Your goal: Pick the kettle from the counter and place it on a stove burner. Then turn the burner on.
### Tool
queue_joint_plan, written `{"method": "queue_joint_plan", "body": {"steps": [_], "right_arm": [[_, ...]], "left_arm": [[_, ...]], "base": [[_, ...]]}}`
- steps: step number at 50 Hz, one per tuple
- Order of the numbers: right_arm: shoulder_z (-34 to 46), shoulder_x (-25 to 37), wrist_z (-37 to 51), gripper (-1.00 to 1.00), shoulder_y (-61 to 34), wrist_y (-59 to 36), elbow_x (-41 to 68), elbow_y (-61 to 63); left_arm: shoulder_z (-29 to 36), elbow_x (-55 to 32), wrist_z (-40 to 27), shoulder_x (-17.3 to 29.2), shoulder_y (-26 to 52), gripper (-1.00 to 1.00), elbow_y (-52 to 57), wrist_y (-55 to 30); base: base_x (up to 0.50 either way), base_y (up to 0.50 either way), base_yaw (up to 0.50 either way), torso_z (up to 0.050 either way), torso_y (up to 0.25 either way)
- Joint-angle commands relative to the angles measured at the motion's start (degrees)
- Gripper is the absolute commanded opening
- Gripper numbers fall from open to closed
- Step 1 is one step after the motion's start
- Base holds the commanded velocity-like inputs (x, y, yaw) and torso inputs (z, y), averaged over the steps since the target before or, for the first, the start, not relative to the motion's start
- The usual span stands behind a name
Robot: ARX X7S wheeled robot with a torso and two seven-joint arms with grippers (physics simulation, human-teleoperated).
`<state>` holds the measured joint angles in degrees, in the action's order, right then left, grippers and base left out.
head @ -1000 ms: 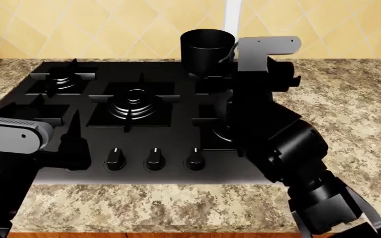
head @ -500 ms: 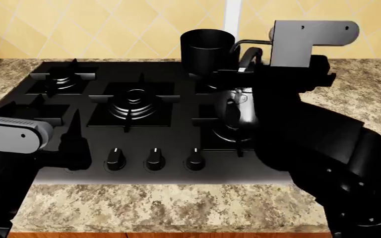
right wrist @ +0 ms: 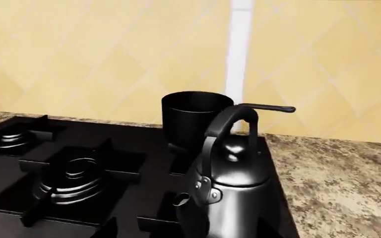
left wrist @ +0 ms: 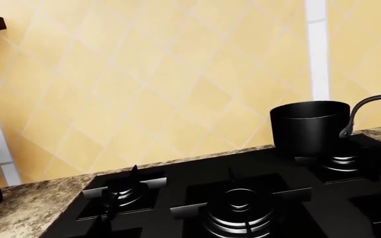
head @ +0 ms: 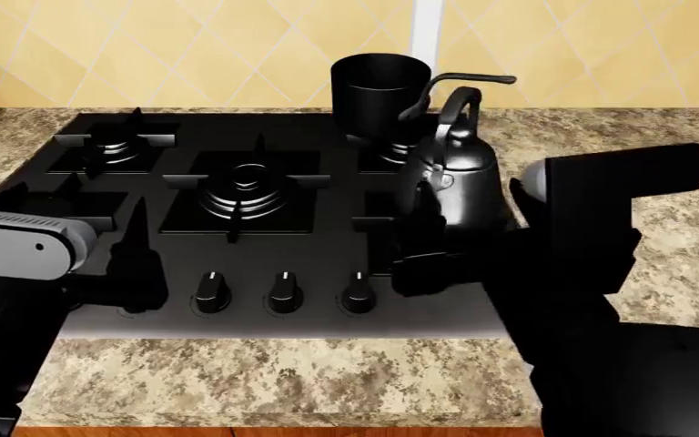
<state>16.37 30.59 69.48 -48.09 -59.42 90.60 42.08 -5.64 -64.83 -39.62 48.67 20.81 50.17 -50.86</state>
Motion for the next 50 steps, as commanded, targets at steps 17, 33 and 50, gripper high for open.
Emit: {"method": "queue_joint_plan", "body": {"steps": [17,33,50], "right_arm": [[-2.9,-0.6,-6.8,1.0,20.3,3.7,-4.7,7.5],[4.4,-5.4,-11.5,1.0,20.0,1.2,-14.0,2.1],[9.1,-10.3,-17.5,1.0,18.7,3.7,-22.1,-5.9]], "left_arm": [[0.6,0.4,0.0,-0.1,-0.3,1.0,-0.1,0.6],[1.3,2.6,1.3,-0.7,-1.9,1.0,-0.8,2.1],[1.7,3.7,1.9,-0.8,-2.9,1.0,-1.5,2.9]], "base": [[0.0,0.0,0.0,0.0,0.0],[0.0,0.0,0.0,0.0,0.0],[0.0,0.0,0.0,0.0,0.0]]}}
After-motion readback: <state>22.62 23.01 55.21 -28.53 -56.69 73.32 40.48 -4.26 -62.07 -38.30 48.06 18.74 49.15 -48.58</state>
